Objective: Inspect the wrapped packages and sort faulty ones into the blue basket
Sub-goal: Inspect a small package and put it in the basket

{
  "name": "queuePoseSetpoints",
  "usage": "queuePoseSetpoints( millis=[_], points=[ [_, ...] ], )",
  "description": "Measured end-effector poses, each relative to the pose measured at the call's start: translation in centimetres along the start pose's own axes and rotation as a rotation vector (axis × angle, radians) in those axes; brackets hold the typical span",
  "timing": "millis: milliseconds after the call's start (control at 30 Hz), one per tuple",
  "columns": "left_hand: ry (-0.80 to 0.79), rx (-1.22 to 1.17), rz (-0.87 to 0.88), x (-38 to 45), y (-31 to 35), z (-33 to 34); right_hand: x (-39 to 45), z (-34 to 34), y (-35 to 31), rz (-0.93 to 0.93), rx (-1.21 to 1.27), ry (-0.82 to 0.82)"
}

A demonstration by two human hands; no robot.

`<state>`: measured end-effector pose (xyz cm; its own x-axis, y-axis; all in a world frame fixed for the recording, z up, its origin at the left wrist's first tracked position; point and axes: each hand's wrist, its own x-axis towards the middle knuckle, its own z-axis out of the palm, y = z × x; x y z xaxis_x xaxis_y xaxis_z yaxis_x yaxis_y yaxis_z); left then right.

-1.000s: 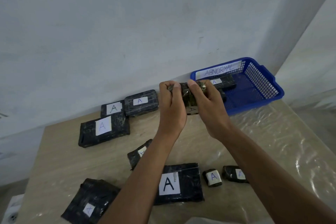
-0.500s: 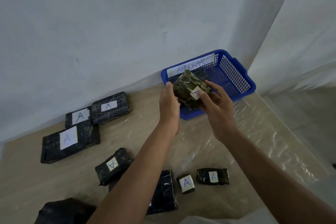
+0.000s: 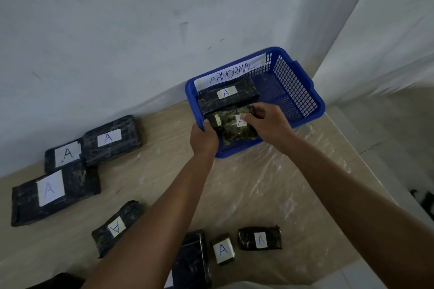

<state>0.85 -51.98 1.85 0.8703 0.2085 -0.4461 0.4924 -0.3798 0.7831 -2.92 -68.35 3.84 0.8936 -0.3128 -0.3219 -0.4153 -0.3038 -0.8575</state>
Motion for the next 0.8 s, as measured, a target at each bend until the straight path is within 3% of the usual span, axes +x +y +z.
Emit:
queuePoseSetpoints(
  millis=[467,800],
  points=[
    [0.071,0.006,0.042,1.6,-2.0,1.2,4.7,2.6,0.9,0.097,-0.344,-0.294],
    [0.075,0.002,0.065,1.8,-2.4,1.5,5.2,0.0,0.5,0.157,-0.202,-0.361]
  ],
)
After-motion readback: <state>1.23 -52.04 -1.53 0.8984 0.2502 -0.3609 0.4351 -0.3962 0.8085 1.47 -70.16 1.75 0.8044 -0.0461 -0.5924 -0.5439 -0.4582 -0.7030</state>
